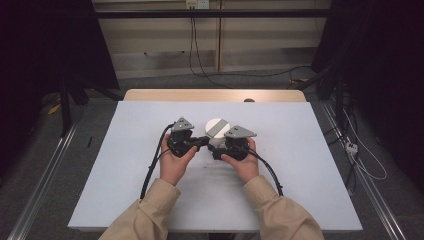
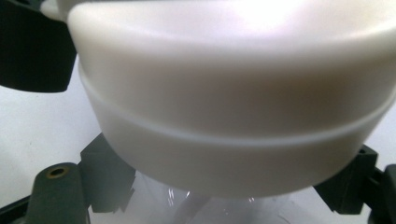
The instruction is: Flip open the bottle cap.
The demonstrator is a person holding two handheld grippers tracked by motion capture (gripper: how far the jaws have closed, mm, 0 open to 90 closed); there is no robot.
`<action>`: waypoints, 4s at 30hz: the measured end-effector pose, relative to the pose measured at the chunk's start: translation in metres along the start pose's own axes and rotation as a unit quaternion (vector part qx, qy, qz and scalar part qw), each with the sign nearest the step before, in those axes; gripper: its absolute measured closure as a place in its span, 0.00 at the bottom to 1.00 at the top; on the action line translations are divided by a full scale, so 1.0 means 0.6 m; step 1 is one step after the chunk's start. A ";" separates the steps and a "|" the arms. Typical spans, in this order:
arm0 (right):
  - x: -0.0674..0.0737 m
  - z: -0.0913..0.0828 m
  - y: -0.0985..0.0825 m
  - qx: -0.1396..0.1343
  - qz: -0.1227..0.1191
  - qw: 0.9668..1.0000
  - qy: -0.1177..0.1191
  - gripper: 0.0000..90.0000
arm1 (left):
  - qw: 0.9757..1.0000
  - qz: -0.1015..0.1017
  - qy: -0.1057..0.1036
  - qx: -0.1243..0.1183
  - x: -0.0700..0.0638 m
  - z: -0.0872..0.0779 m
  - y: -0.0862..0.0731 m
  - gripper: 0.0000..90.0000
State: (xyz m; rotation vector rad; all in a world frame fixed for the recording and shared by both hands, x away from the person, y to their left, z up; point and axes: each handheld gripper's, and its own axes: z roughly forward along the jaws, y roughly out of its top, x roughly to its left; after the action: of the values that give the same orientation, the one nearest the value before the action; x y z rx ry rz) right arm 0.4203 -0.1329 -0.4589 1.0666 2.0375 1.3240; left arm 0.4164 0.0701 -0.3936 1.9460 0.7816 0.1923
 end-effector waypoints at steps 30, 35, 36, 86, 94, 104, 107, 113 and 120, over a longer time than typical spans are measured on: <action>0.001 0.000 0.000 0.001 -0.004 1.000 -0.003 0.21 | 1.000 0.002 0.003 -0.006 0.000 -0.005 0.023 1.00; 0.001 0.000 -0.001 0.002 -0.004 1.000 -0.003 0.21 | 1.000 0.003 0.003 -0.006 -0.001 -0.005 0.027 1.00; 0.001 0.000 -0.001 0.002 -0.004 1.000 -0.003 0.21 | 1.000 0.001 0.003 -0.006 -0.001 -0.005 0.028 1.00; 0.002 0.001 -0.001 0.003 -0.005 1.000 -0.004 0.21 | 1.000 0.005 0.009 -0.002 0.000 -0.006 0.055 1.00; 0.002 0.001 -0.001 0.004 -0.004 1.000 -0.004 0.21 | 1.000 0.007 0.008 -0.002 -0.003 -0.005 0.058 1.00; 0.002 0.001 -0.001 0.004 -0.004 1.000 -0.004 0.21 | 1.000 0.006 0.008 -0.005 -0.005 -0.005 0.060 1.00; 0.002 0.001 -0.001 0.004 -0.004 1.000 -0.004 0.21 | 1.000 0.006 0.007 -0.008 -0.005 -0.005 0.063 1.00; 0.002 0.002 -0.001 0.004 -0.006 1.000 -0.004 0.21 | 1.000 0.012 0.011 -0.008 -0.004 -0.006 0.069 1.00; 0.002 0.003 -0.001 0.004 -0.008 1.000 -0.004 0.21 | 1.000 0.008 0.010 -0.009 -0.005 -0.005 0.070 1.00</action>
State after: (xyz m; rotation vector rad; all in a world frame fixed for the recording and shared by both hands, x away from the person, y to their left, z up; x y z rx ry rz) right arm 0.4209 -0.1309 -0.4600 1.0556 2.0435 1.3020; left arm 0.4311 0.0581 -0.3559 1.9352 0.7757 0.2280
